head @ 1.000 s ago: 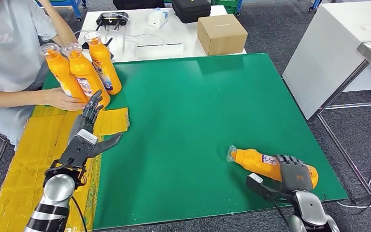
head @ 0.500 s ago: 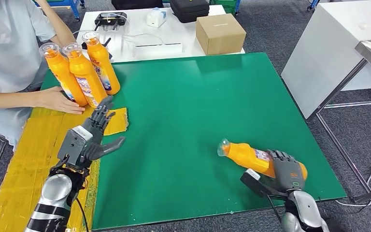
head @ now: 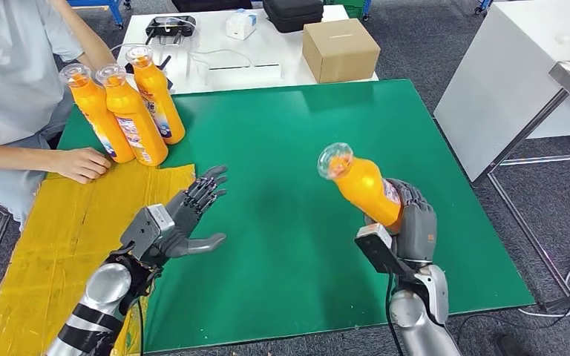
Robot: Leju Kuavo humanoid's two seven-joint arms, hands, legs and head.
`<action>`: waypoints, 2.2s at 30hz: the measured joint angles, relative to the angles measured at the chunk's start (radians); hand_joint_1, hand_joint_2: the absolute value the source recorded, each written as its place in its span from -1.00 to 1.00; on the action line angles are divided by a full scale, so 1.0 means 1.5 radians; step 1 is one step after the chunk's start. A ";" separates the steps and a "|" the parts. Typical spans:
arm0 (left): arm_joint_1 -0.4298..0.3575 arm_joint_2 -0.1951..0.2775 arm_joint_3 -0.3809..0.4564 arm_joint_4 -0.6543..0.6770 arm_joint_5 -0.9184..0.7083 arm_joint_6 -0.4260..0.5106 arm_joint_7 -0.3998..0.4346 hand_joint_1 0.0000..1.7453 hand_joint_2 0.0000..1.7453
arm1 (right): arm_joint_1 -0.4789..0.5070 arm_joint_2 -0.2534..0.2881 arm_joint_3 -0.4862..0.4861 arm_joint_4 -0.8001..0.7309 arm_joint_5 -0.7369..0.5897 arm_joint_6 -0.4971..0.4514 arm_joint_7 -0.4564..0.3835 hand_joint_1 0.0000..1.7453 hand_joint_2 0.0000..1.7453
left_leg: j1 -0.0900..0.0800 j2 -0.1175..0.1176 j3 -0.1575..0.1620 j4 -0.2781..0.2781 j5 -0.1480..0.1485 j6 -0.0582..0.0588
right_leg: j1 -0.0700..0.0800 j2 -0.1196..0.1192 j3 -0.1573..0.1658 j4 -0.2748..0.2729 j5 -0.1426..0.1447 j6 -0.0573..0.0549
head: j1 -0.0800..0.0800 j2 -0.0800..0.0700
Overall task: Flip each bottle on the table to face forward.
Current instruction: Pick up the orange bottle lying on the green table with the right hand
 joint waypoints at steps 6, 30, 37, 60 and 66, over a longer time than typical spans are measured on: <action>-0.020 -0.001 -0.036 0.015 0.013 0.000 -0.005 -1.00 1.00 | -0.044 0.035 0.031 0.015 -0.084 0.049 -0.020 0.98 1.00 | 0.000 0.000 0.000 0.000 0.000 0.000 | 0.000 0.000 0.000 0.000 0.000 0.000 | 0.000 0.000; -0.067 -0.031 -0.080 0.045 0.053 0.025 -0.011 -1.00 1.00 | -0.144 0.128 0.157 0.155 -0.320 0.279 -0.039 1.00 1.00 | 0.001 -0.001 -0.001 0.000 0.001 -0.001 | 0.001 0.000 -0.001 0.000 0.000 0.000 | 0.000 0.000; -0.074 -0.039 -0.079 0.048 0.014 0.094 -0.010 -1.00 1.00 | -0.157 0.152 0.237 0.207 -0.323 0.293 -0.039 0.98 1.00 | 0.001 -0.001 -0.001 0.000 0.001 -0.001 | 0.001 0.000 -0.001 0.001 0.000 0.000 | 0.000 0.000; -0.077 -0.061 -0.069 0.080 -0.079 0.194 -0.022 -1.00 1.00 | -0.183 0.157 0.317 0.257 -0.295 0.272 -0.031 1.00 1.00 | 0.001 -0.001 -0.001 0.000 0.001 -0.001 | 0.000 0.000 -0.002 0.001 0.000 0.000 | 0.000 0.000; -0.077 -0.064 -0.063 0.086 -0.070 0.189 -0.025 -0.69 1.00 | -0.188 0.157 0.319 0.266 -0.294 0.271 -0.032 1.00 1.00 | 0.001 -0.001 -0.001 0.000 0.001 -0.001 | 0.000 0.000 -0.002 0.001 0.000 0.000 | 0.000 0.000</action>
